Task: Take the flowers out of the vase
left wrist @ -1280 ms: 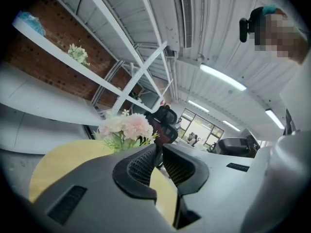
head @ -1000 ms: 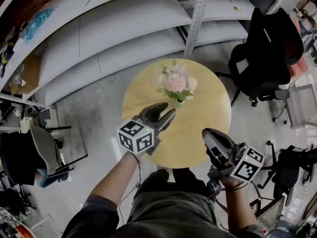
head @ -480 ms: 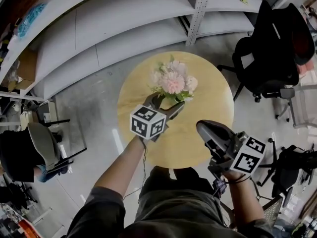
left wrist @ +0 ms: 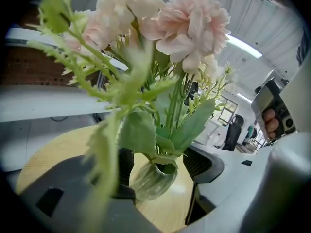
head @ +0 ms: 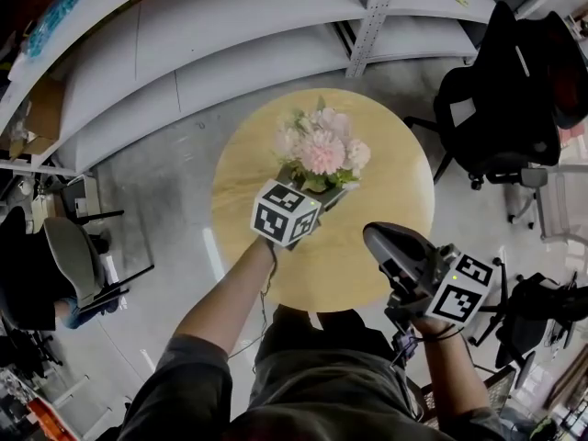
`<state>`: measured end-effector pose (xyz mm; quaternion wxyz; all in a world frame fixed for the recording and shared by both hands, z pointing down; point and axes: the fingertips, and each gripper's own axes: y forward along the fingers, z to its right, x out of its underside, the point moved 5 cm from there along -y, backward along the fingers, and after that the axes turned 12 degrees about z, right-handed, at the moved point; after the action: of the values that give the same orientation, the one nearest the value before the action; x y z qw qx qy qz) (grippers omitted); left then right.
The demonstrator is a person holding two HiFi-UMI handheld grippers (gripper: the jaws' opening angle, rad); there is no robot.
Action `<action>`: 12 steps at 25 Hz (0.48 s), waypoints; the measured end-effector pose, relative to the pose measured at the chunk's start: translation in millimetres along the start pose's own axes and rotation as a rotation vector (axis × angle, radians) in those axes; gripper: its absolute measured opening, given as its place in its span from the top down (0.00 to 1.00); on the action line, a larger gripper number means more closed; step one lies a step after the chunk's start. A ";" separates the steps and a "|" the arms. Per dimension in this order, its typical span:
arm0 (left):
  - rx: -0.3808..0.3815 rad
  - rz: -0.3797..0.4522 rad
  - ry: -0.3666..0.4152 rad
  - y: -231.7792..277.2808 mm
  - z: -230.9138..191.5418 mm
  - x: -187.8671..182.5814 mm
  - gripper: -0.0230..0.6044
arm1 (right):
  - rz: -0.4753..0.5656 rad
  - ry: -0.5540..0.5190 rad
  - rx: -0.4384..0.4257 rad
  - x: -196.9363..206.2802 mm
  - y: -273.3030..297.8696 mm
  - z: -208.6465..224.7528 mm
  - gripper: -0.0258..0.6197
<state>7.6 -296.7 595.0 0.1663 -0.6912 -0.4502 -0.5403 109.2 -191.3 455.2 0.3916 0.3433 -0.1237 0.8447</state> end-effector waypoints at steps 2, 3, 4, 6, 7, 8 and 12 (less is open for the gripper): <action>-0.015 0.006 0.006 0.3 0.2 -0.4 0.46 | -0.003 0.001 -0.003 0.7 1.5 -0.5 0.94; -0.022 0.011 0.009 0.3 0.2 -0.8 0.48 | -0.004 0.001 -0.005 1.1 2.0 -0.6 0.94; -0.026 0.017 0.012 0.5 0.7 -0.9 0.51 | -0.005 0.001 -0.006 1.4 1.8 -0.3 0.94; -0.032 0.031 0.018 1.2 3.5 -0.7 0.59 | -0.003 0.001 -0.006 1.8 -1.0 0.6 0.94; -0.037 0.037 0.023 1.2 4.9 -1.1 0.64 | -0.001 0.001 -0.005 1.9 -2.5 0.9 0.94; -0.042 0.043 0.027 0.6 5.8 -1.9 0.68 | 0.000 0.002 -0.004 1.9 -3.4 0.7 0.94; -0.049 0.048 0.037 -5.6 8.0 -4.7 0.75 | 0.007 0.004 0.002 1.4 -4.2 -1.5 0.94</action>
<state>7.8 -290.0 586.4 0.1703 -0.6955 -0.4170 -0.5598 111.0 -187.0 454.7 0.3886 0.3415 -0.1232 0.8469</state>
